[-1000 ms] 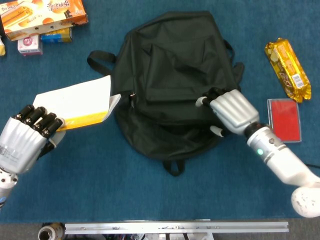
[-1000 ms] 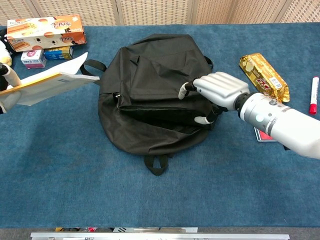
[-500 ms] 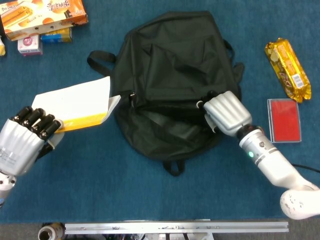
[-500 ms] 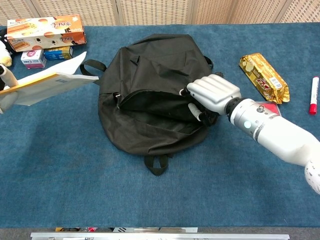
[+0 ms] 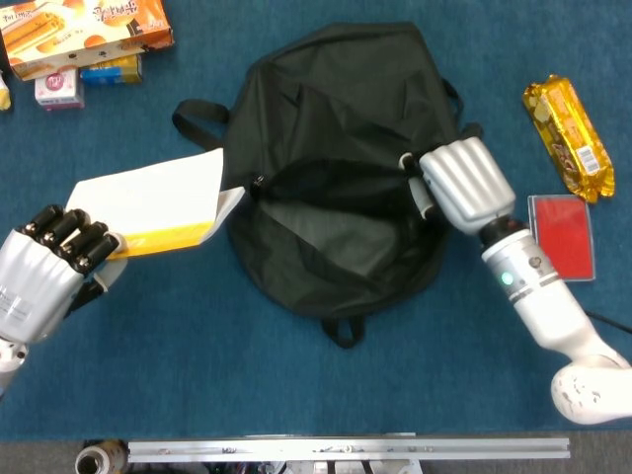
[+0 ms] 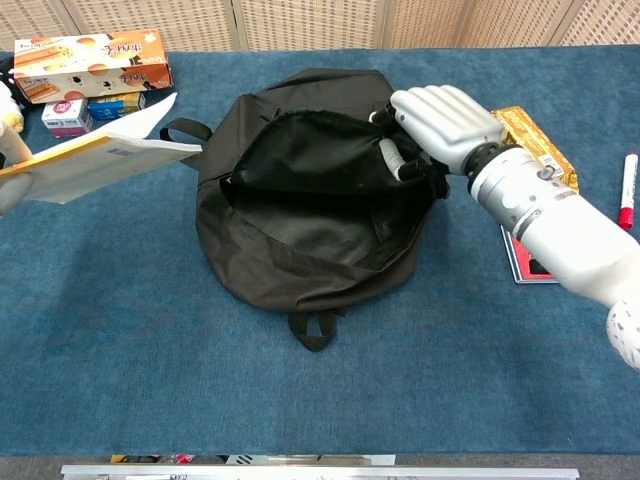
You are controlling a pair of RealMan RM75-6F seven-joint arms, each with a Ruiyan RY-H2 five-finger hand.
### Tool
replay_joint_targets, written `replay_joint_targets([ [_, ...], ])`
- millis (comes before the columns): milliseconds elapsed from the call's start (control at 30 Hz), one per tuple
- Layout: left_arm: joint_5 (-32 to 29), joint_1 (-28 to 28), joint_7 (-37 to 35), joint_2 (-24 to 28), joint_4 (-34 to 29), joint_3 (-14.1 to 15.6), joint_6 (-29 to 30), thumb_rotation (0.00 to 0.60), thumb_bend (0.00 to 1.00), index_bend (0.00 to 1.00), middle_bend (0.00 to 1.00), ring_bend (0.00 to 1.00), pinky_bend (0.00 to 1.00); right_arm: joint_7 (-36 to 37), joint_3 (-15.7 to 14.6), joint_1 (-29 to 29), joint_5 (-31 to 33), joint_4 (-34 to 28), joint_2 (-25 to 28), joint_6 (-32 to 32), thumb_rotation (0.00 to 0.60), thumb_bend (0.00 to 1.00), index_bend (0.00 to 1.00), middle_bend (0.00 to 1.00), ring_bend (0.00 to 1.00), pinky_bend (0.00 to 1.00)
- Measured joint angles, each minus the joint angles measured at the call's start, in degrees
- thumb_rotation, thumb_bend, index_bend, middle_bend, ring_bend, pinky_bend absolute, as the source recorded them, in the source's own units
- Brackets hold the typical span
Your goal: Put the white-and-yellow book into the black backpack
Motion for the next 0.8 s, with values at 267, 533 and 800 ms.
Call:
replay_joint_targets([
  [267, 1.87, -1.70, -1.66, 1.06, -1.07, 0.02, 0.04, 0.600, 0.36, 0.78, 0.67, 0.54, 0.59, 0.70, 5.61, 0.69, 6.49, -3.24, -0.26, 1.03, 0.600, 0.64, 0.86, 0.67, 0.60, 0.86],
  [533, 4.36, -3.86, -2.49, 0.72, -1.56, 0.20, -0.53, 0.600, 0.36, 0.78, 0.67, 0.54, 0.59, 1.69, 11.57, 2.77, 11.71, -7.16, -1.01, 2.11, 0.600, 0.75, 0.87, 0.68, 0.61, 0.87],
  [800, 6.65, -6.30, -1.81, 0.20, -3.33, -0.22, -1.19, 0.600, 0.36, 0.78, 0.67, 0.54, 0.59, 1.14, 16.81, 6.82, 18.47, -9.40, -3.29, 3.47, 0.600, 0.77, 0.87, 0.68, 0.62, 0.87],
])
